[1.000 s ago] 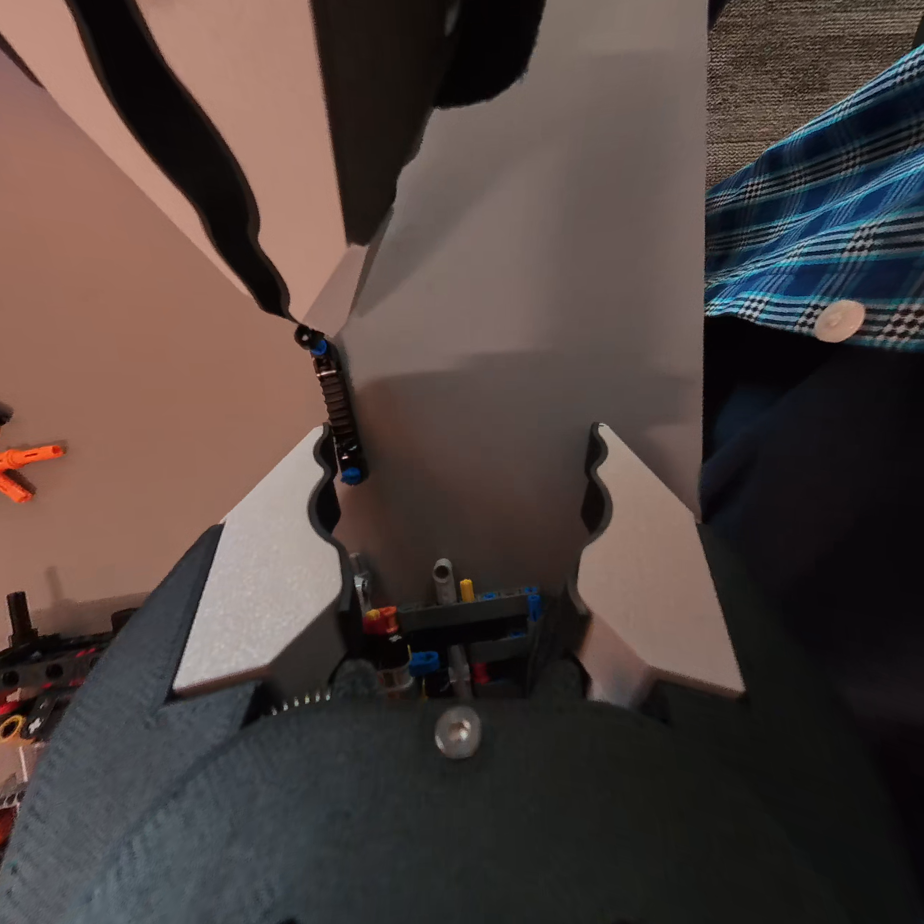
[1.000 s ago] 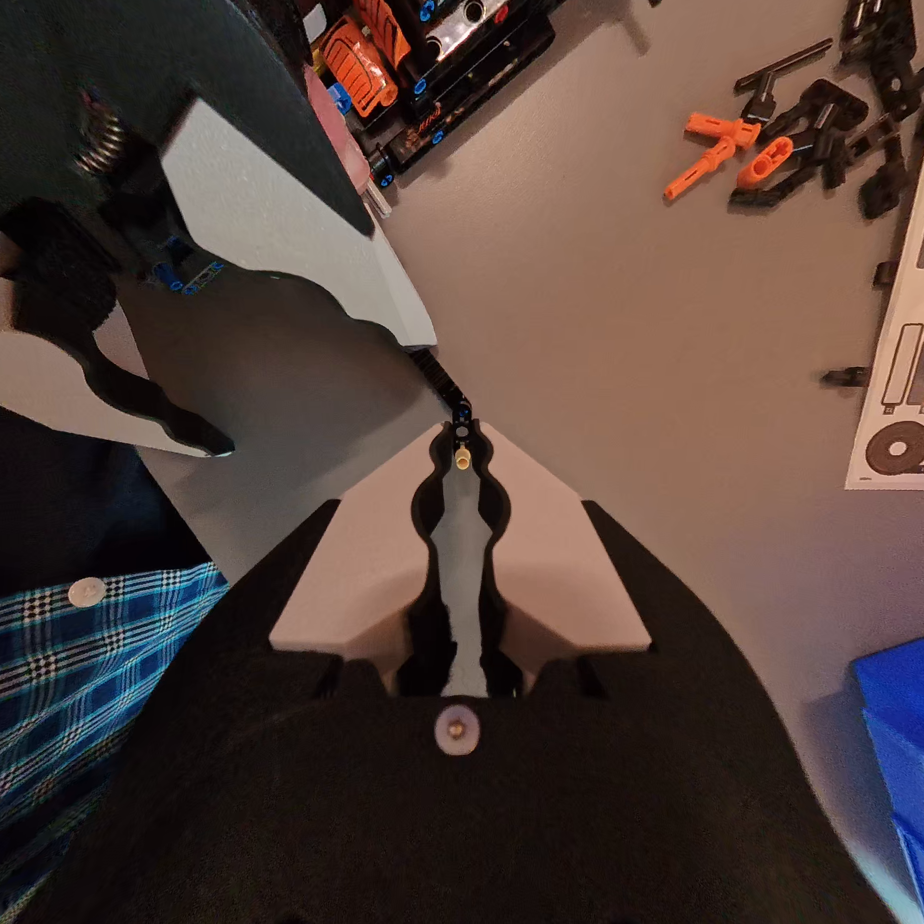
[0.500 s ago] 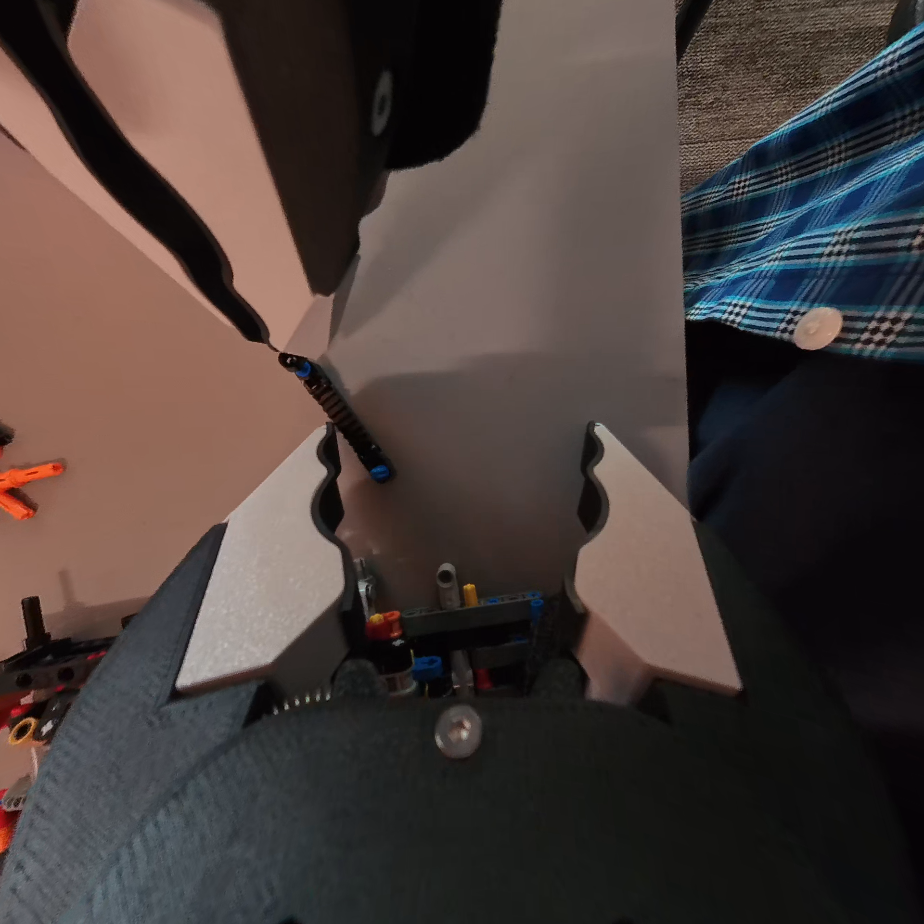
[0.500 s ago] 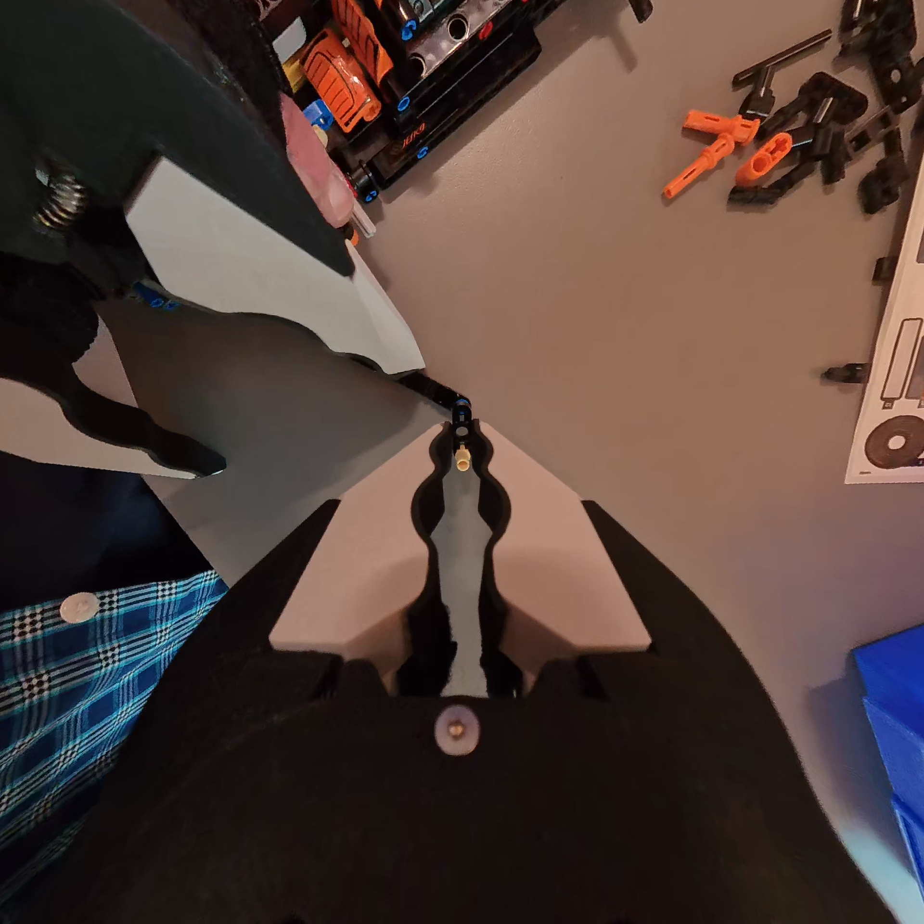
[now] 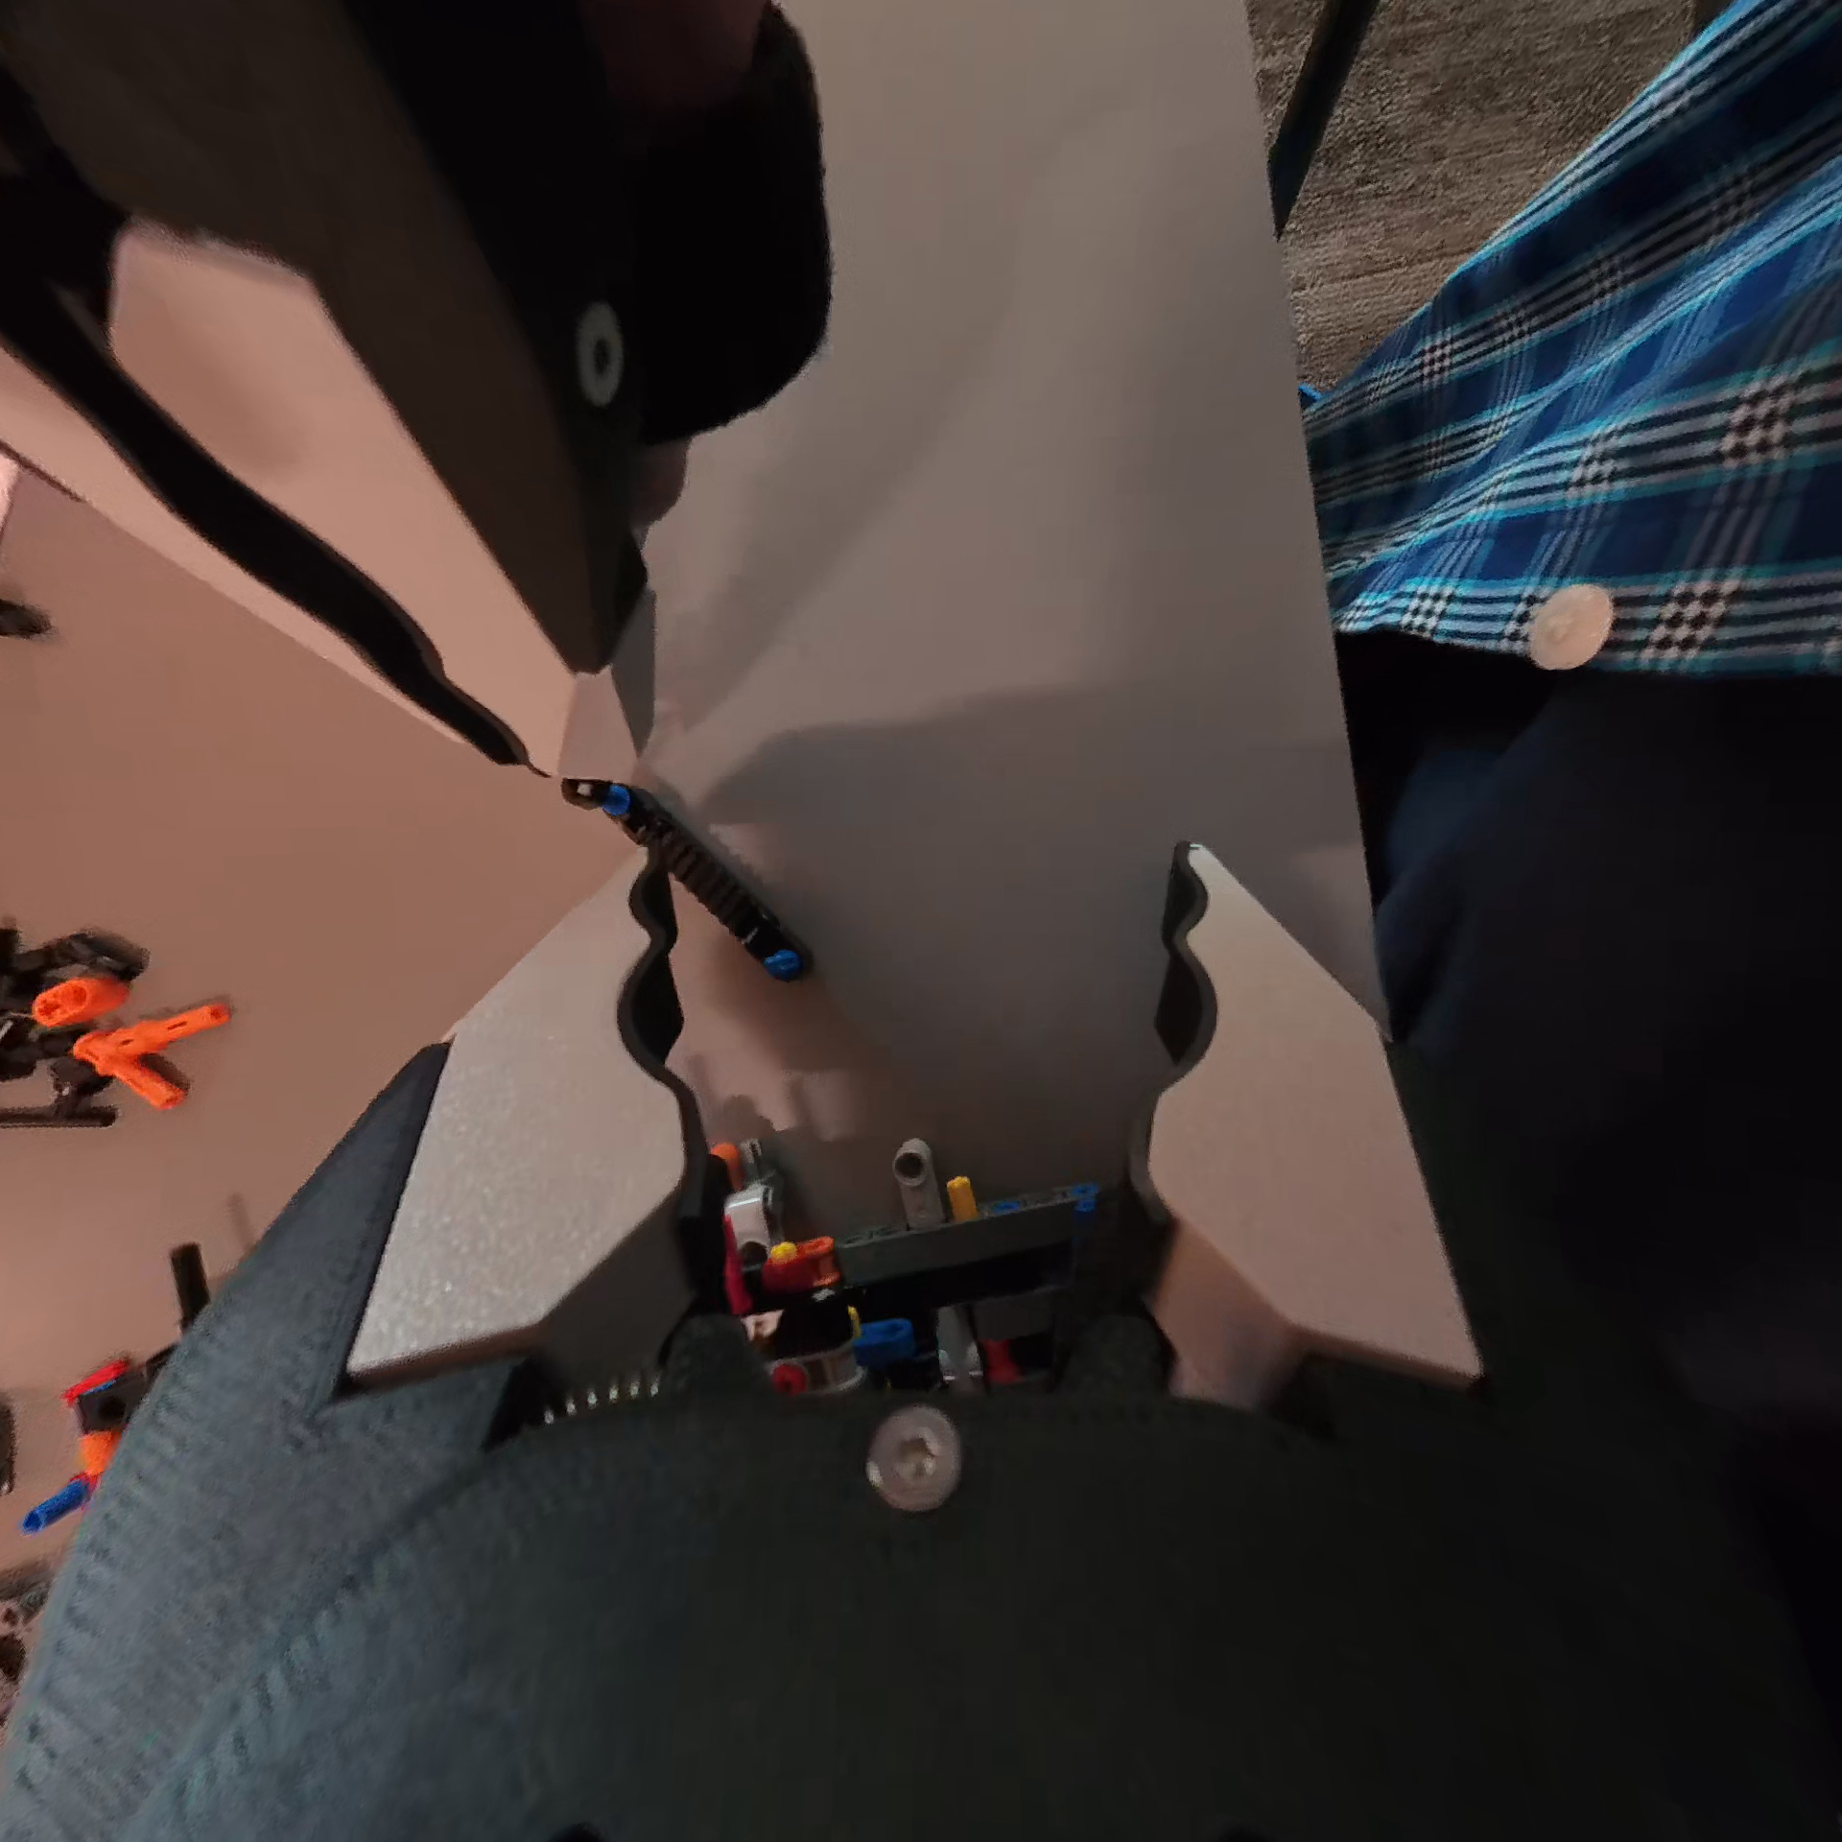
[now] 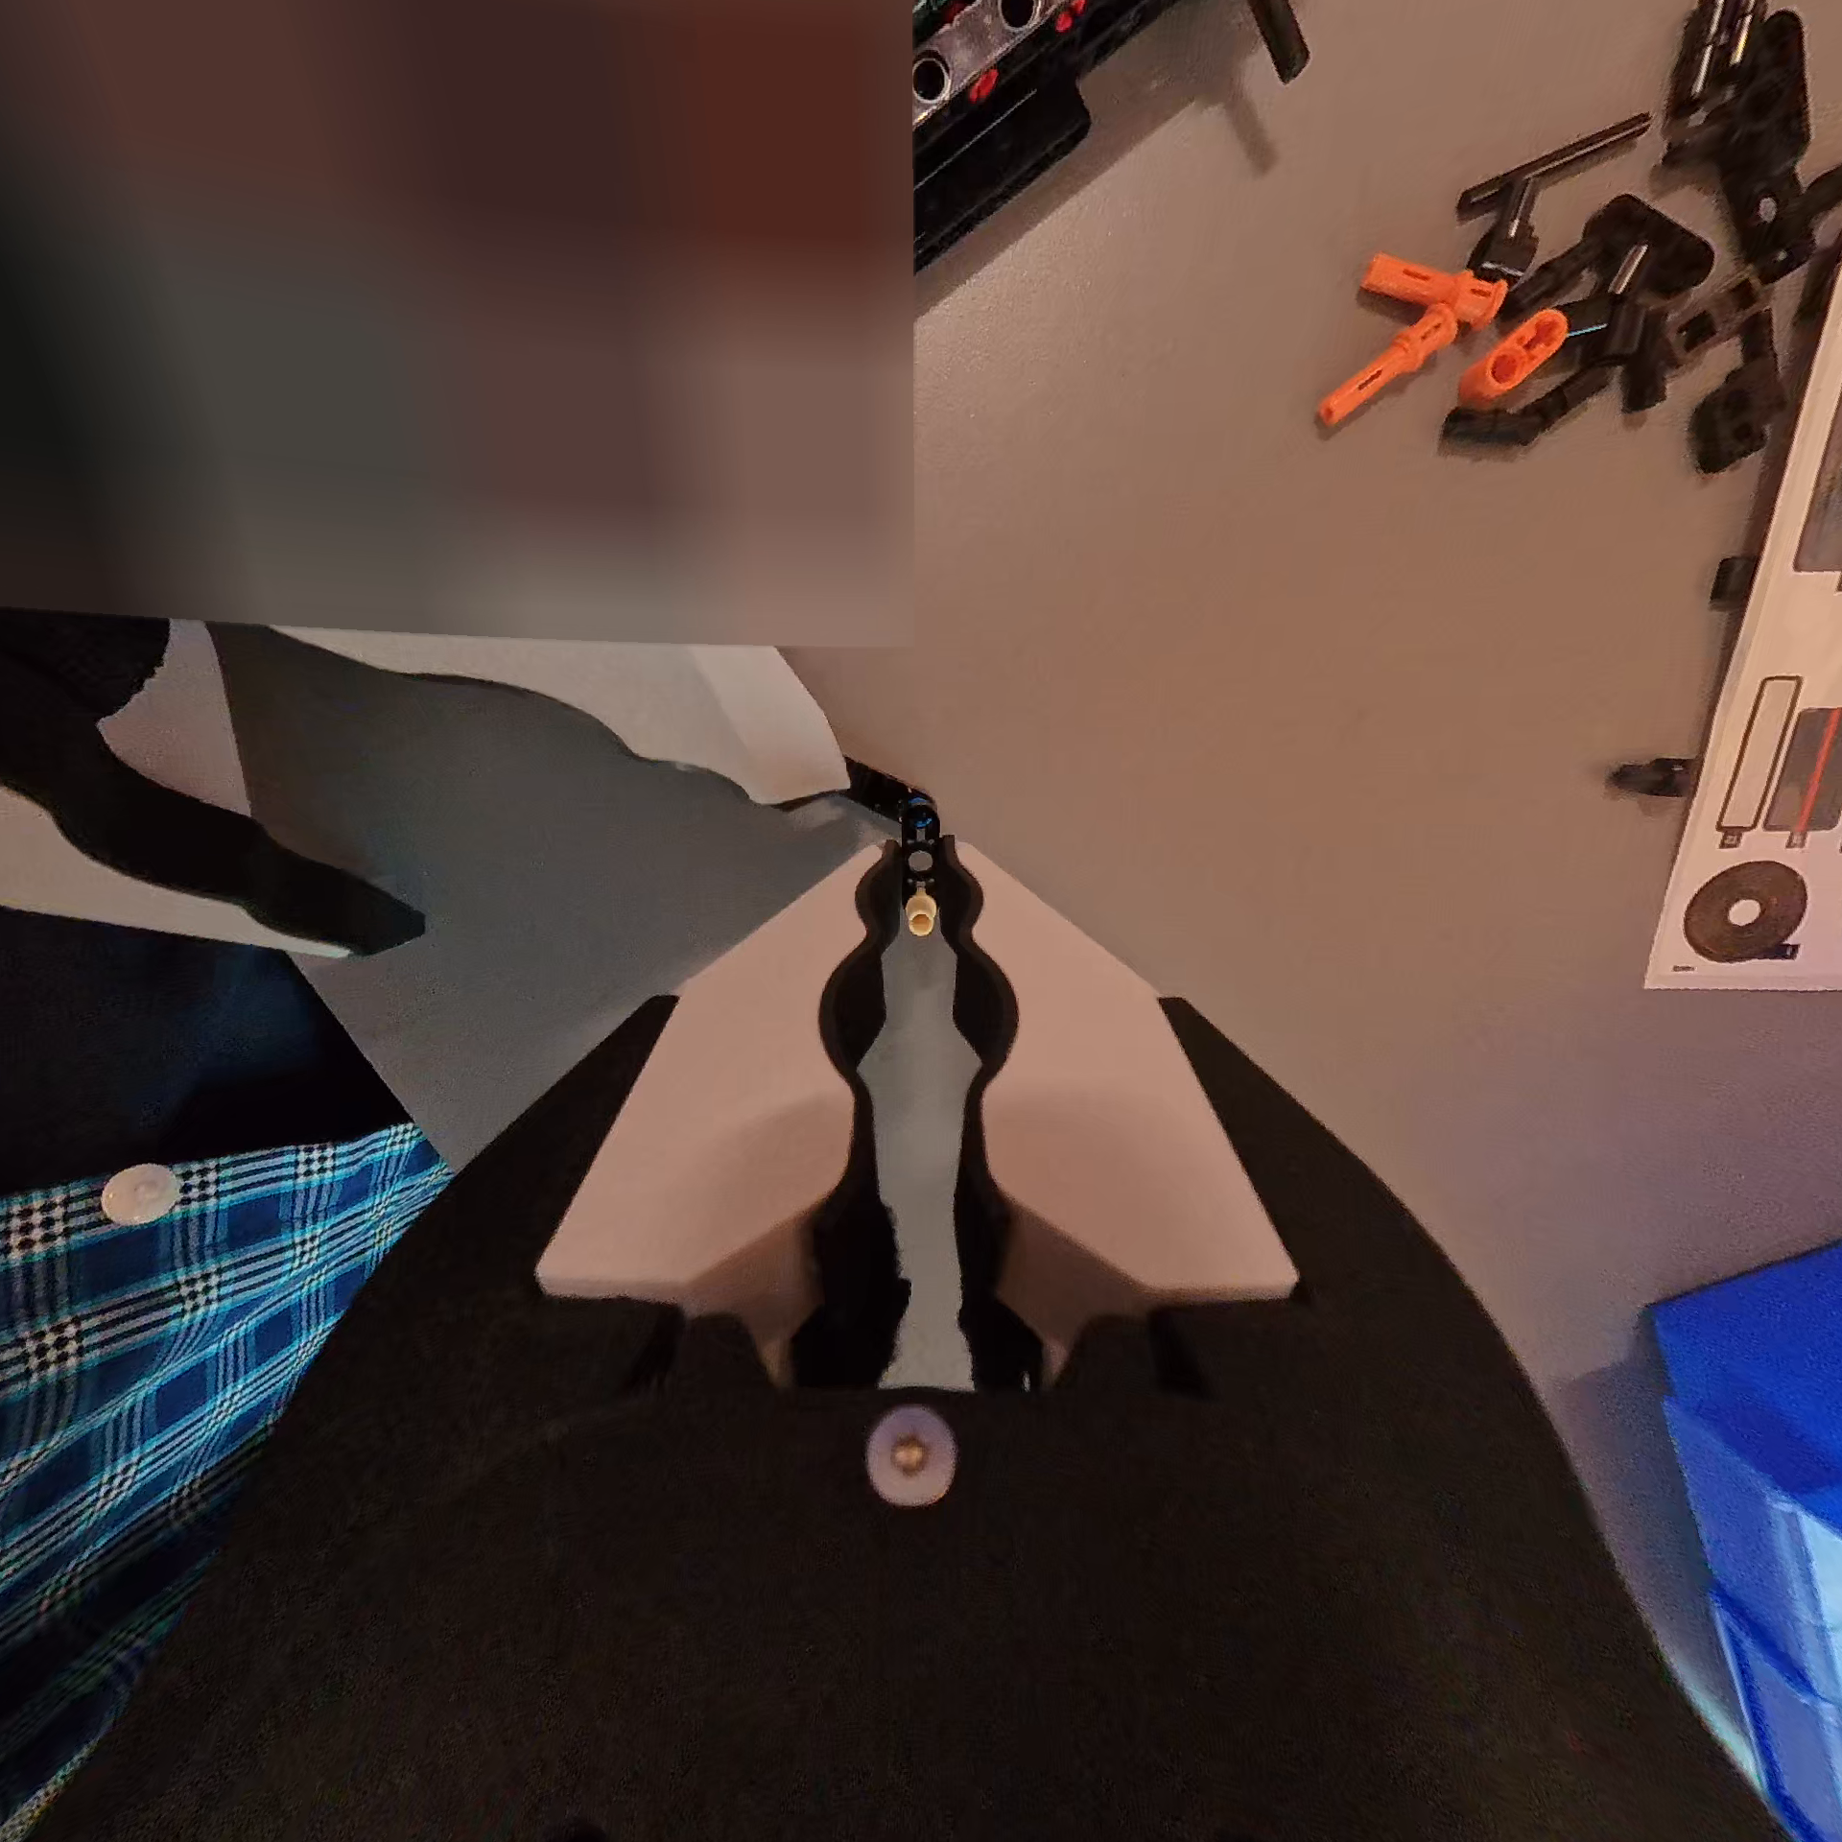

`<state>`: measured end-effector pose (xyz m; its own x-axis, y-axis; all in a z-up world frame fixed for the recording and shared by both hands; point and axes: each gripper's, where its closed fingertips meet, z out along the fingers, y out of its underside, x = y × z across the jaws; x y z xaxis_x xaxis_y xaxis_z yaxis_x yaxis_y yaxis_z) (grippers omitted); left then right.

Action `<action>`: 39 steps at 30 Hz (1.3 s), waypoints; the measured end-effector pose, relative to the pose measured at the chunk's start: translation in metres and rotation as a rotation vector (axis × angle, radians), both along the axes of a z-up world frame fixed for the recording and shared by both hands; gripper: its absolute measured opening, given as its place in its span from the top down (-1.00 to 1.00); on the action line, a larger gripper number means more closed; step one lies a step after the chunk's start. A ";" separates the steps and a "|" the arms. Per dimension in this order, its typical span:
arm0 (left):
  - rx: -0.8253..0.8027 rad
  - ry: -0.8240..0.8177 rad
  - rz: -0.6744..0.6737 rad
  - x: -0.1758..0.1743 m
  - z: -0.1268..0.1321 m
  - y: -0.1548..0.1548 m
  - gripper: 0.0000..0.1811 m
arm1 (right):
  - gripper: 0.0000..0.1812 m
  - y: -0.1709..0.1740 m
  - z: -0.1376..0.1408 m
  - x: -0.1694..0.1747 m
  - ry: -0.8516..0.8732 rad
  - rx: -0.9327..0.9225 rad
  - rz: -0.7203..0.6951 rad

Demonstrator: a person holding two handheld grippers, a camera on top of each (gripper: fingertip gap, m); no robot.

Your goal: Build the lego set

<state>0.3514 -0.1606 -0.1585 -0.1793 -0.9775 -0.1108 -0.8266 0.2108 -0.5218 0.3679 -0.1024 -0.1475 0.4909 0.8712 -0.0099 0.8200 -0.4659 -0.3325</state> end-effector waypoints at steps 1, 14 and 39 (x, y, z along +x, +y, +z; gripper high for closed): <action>0.000 -0.010 -0.004 0.001 0.002 0.000 -0.08 | 0.95 0.000 0.000 0.000 0.000 -0.004 0.002; 0.083 -0.026 -0.042 0.006 -0.001 0.010 -0.12 | 0.95 0.000 -0.002 -0.001 0.001 -0.022 0.026; 0.112 -0.006 -0.043 0.004 0.000 0.011 -0.08 | 0.95 0.000 -0.001 -0.007 -0.028 -0.003 0.171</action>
<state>0.3550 -0.1492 -0.1581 -0.2200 -0.9505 -0.2196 -0.8125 0.3031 -0.4979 0.3604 -0.1028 -0.1488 0.3356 0.9420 -0.0016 0.8962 -0.3198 -0.3075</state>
